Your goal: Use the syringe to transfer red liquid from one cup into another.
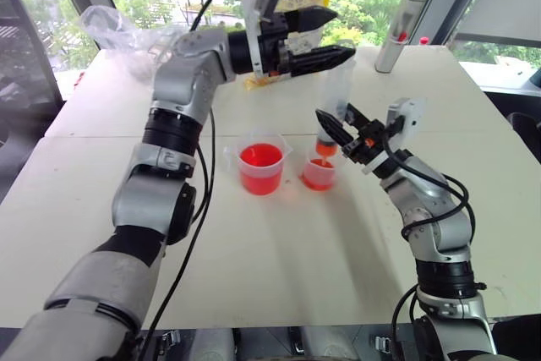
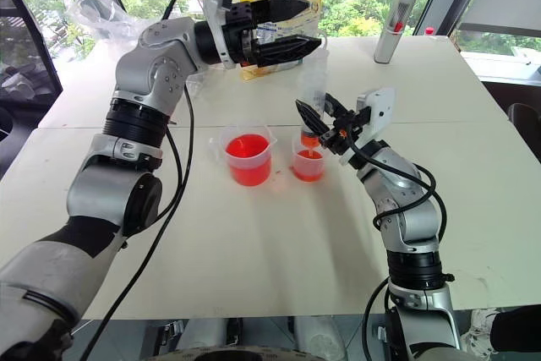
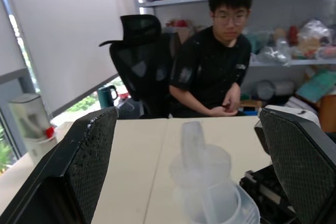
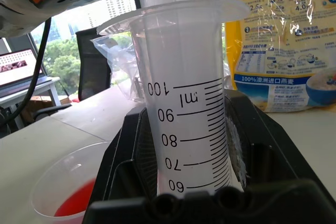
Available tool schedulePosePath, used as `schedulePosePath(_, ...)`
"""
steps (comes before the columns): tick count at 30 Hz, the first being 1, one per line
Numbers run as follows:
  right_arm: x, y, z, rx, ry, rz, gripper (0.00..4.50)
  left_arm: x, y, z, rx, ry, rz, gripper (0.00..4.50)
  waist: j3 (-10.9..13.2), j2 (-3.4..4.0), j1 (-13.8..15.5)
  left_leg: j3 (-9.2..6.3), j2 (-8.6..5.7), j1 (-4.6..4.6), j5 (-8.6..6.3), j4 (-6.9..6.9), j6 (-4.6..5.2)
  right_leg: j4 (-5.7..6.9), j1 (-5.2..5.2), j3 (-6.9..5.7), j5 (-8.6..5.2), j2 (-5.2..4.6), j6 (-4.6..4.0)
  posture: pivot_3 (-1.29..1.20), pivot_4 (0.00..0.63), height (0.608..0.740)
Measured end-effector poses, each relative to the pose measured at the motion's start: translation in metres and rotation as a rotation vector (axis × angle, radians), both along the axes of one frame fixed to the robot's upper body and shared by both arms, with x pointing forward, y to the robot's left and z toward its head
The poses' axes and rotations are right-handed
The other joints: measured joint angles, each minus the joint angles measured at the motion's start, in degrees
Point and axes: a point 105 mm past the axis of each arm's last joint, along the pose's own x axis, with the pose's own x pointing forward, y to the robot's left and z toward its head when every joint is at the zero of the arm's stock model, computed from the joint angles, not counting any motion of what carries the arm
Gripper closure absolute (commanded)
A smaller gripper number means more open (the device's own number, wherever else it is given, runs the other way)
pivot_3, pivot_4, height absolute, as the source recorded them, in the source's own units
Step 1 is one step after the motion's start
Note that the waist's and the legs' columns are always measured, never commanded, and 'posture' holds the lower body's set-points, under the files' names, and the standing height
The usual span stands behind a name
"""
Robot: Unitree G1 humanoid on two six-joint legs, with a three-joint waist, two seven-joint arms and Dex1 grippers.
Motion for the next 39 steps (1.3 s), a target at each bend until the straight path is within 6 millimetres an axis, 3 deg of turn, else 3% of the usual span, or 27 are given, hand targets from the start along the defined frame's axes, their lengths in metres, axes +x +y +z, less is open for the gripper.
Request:
schedulePosePath(4,0.000,0.000,0.000,-0.001,0.000,-0.001,3.09,0.003,-0.004,-0.006,0.009,0.026,0.001,2.24,0.00,0.00,-0.01,0.00,0.00,0.00,0.00,-0.01,0.00,0.00,0.00,0.00,0.00,0.00,0.00,0.00,0.150,0.740)
schedulePosePath(8,0.000,0.000,0.000,-0.004,0.001,-0.002,3.09,0.005,-0.007,-0.011,0.017,0.047,0.002,4.20,0.00,0.00,0.00,0.00,0.00,0.00,0.00,-0.01,0.00,0.00,0.00,0.00,0.00,0.00,0.00,0.00,0.150,0.740)
schedulePosePath(9,0.001,-0.001,-0.001,-0.009,0.000,-0.012,3.09,0.005,-0.008,-0.012,0.017,0.050,-0.006,4.42,0.00,0.00,0.02,0.00,0.00,-0.01,0.00,0.00,0.00,0.00,0.00,-0.01,0.00,0.00,0.00,0.00,0.150,0.740)
schedulePosePath(39,-0.002,-0.002,0.003,-0.025,0.056,-0.003,3.09,-0.003,-0.014,-0.022,0.037,0.032,-0.031,4.42,0.00,0.00,0.03,-0.01,0.01,-0.01,0.00,0.01,0.00,0.01,0.00,0.00,0.00,0.01,0.00,0.00,0.150,0.740)
